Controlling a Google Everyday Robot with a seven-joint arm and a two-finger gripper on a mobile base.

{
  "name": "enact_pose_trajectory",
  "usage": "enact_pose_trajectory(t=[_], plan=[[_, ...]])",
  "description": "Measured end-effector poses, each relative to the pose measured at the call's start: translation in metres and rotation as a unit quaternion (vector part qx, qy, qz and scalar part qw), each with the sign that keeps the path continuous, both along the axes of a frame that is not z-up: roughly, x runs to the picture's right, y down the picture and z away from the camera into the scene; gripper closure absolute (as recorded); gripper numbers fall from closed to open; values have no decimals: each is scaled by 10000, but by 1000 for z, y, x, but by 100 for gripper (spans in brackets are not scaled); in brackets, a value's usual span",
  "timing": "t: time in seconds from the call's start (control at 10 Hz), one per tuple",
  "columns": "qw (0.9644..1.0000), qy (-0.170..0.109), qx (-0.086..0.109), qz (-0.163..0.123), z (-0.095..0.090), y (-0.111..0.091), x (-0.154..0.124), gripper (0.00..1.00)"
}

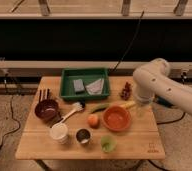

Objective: Place brush in paper cup

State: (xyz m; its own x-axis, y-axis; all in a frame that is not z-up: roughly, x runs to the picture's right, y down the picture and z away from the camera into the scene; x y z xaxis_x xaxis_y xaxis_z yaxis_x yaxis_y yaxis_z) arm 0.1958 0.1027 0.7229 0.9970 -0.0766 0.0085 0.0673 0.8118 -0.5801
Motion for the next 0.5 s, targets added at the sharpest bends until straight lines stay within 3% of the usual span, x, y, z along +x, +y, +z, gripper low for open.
enact_pose_trajectory(t=[0.5], plan=[[9967, -644, -241, -421, 39, -1, -106, 35]])
